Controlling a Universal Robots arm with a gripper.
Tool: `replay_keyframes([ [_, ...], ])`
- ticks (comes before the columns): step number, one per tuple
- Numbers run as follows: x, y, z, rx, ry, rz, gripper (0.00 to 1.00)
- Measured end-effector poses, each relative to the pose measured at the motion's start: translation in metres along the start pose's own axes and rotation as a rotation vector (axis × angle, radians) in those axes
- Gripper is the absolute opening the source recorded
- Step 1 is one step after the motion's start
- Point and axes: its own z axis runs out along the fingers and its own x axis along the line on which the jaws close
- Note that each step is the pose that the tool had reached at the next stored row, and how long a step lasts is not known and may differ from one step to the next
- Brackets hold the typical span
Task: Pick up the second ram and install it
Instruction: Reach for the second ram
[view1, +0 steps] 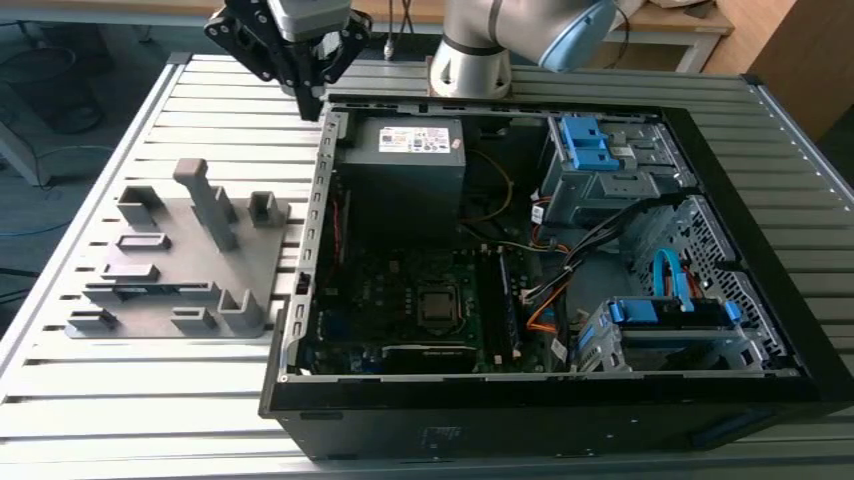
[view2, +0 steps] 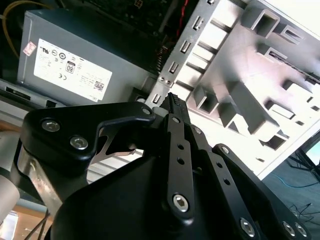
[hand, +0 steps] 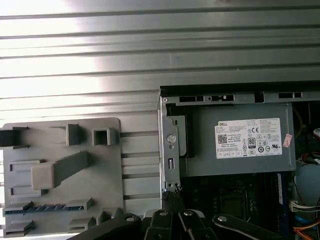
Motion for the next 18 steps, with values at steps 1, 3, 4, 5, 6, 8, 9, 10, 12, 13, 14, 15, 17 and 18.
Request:
replay_keyframes([
  [1,0.0021,-0.0001,0.0000,0.0000,0.0000,0.000,0.10],
  [3,0.0059,-0.0004,0.0001,0.0000,0.0000,0.000,0.10],
  [4,0.0075,-0.0006,0.0002,0.0000,0.0000,0.000,0.10],
  [5,0.0092,-0.0007,0.0002,0.0001,0.0000,0.000,0.10],
  [6,0.0109,-0.0008,0.0003,0.0001,0.0000,0.000,0.10],
  [8,0.0142,-0.0011,0.0004,0.0001,0.0000,0.000,0.10],
  [9,0.0159,-0.0012,0.0004,0.0001,0.0000,0.000,0.10],
  [10,0.0177,-0.0014,0.0005,0.0001,0.0000,0.000,0.10],
  [12,0.0217,-0.0017,0.0006,0.0000,0.0000,0.000,0.10],
  [13,0.0237,-0.0018,0.0006,0.0000,0.0000,0.000,0.10],
  [14,0.0257,-0.0020,0.0006,0.0000,0.0000,0.000,0.10],
  [15,0.0280,-0.0022,0.0006,0.0000,0.0000,0.000,0.10],
  [17,0.0319,-0.0025,0.0006,0.0000,-0.0001,0.000,0.10],
  [18,0.0339,-0.0026,0.0006,0.0001,0.0000,0.000,0.10],
])
